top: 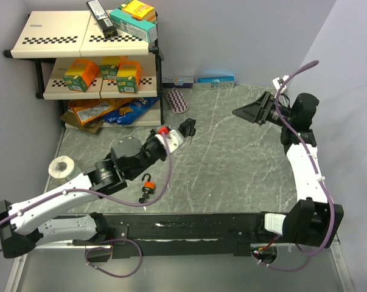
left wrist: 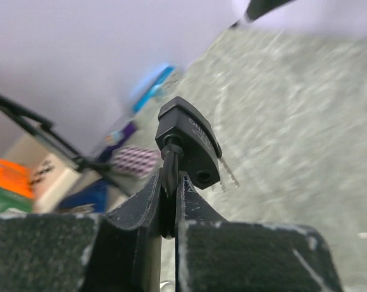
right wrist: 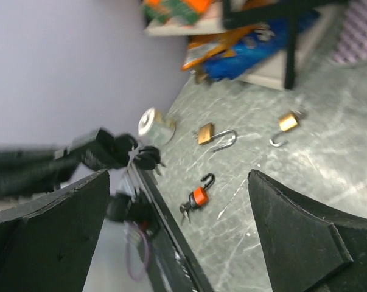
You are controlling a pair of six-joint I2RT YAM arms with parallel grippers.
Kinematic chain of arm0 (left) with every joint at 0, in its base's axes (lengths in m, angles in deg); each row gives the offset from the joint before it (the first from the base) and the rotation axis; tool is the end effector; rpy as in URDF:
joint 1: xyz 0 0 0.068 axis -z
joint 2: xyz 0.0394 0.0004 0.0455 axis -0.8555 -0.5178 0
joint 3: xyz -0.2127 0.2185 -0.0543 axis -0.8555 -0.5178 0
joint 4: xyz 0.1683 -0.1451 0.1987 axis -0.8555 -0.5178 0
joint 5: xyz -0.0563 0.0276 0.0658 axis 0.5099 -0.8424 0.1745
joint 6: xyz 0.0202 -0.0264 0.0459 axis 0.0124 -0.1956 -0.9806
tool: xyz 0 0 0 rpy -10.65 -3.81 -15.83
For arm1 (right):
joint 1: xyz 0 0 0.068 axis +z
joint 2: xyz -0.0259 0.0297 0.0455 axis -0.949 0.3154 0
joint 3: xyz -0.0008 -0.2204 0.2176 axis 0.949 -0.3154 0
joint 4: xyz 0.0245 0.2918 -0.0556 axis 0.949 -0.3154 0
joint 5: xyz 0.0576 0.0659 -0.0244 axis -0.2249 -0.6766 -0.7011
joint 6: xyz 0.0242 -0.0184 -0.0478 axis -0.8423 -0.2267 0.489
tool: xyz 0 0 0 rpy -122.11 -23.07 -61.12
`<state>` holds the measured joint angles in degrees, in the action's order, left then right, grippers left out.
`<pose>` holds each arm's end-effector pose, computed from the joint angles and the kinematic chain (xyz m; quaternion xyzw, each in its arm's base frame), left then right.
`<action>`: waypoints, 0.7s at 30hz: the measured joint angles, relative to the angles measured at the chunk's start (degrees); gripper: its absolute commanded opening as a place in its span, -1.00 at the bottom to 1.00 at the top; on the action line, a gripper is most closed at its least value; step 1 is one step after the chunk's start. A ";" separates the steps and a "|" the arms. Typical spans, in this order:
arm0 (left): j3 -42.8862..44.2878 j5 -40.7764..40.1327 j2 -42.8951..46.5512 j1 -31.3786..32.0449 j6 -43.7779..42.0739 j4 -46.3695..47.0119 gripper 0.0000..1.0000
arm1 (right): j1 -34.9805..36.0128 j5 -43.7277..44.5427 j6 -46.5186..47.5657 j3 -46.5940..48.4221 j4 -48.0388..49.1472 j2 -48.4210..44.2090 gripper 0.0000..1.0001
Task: Lock with the key
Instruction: Lock the lock.
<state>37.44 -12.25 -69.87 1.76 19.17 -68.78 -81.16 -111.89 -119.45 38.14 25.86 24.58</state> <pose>0.1399 -0.2236 0.4258 0.3960 0.5940 -0.1147 0.6908 0.3017 -0.0142 0.4015 -0.0692 0.7193 0.5316 0.4419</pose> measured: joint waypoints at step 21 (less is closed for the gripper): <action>2.78 46.86 1.79 -14.75 34.27 -5.75 -0.98 | 23.91 -6.25 49.53 0.50 -24.17 -16.76 0.99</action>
<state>40.21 34.61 -68.08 -12.99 53.44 -74.53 -57.24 -118.14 -69.92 38.64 1.68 7.82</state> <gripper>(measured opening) 0.107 0.997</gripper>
